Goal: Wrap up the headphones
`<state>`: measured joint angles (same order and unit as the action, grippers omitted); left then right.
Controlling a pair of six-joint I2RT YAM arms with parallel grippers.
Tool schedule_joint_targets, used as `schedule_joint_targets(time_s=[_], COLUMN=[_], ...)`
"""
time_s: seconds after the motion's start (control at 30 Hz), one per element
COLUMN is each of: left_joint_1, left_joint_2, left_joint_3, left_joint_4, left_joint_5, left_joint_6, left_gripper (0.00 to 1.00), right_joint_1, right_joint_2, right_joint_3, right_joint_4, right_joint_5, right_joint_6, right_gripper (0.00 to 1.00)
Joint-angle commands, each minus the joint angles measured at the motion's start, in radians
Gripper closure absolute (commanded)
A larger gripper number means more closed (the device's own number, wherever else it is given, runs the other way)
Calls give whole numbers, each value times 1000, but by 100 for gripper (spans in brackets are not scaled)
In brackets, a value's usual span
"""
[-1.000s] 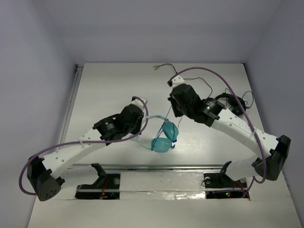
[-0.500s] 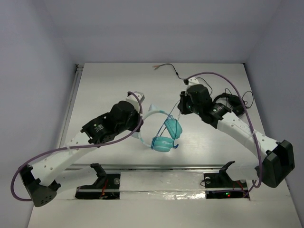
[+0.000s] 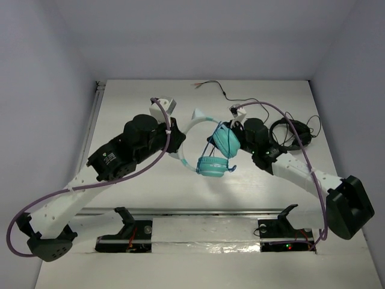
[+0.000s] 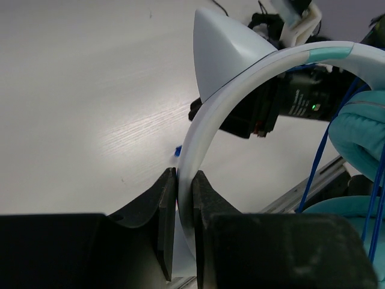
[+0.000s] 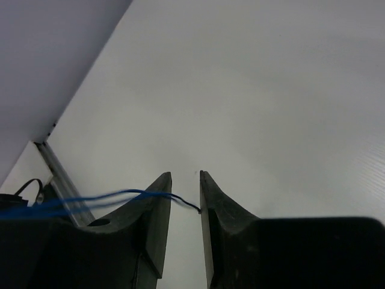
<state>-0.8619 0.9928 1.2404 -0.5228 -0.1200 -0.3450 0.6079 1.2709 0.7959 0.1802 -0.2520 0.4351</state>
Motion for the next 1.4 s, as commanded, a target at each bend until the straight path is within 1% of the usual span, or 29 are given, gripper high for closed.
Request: schedule_joint_targets(time_s=[0.0,0.03,0.13,0.37,0.47,0.7,0.83,0.9,1.0,1.07,1.13,1.3,1.37], left_joint_1=[4,4,4,4,4,4,4,4,4,4,4,4,4], left_joint_2=[6,10,24,40,52,67,67,66,67,66,63,63,63], left_joint_3=[116,143,181,226,238,254,251,249,252,248,241,245,241], left_joint_4=[89,83,78,84,87,79,75,76,76,81,90,89,87], left_joint_5=[-12,-18,-36,-56,-46,-56,-82,-99,-112,-113,-107,-99,-98], left_joint_6=[-57,-63,-69,-86,-92,-92,-95,-97,-94,-95,-92,-88,-88], left_gripper=[100,100,100,100,100,100,100,100,100,100,100,100,100], right_joint_1=[-8,-8,-8,-8,-8,-8,-8,-8,-8,-8,-8,-8,-8], right_joint_2=[2,5,28,65,67,30,-47,-88,-171,-215,-209,-145,-130], right_joint_3=[-32,-49,-69,-158,-179,-184,-188,-204,-218,-222,-219,-193,-184], right_joint_4=[208,235,258,355,370,292,193,170,116,94,91,125,146], right_joint_5=[-81,-92,-107,-122,-81,33,34,42,49,86,100,76,18], right_joint_6=[34,40,48,80,86,71,80,90,106,110,103,80,62], right_gripper=[68,67,66,66,65,65,74,71,64,55,52,49,49])
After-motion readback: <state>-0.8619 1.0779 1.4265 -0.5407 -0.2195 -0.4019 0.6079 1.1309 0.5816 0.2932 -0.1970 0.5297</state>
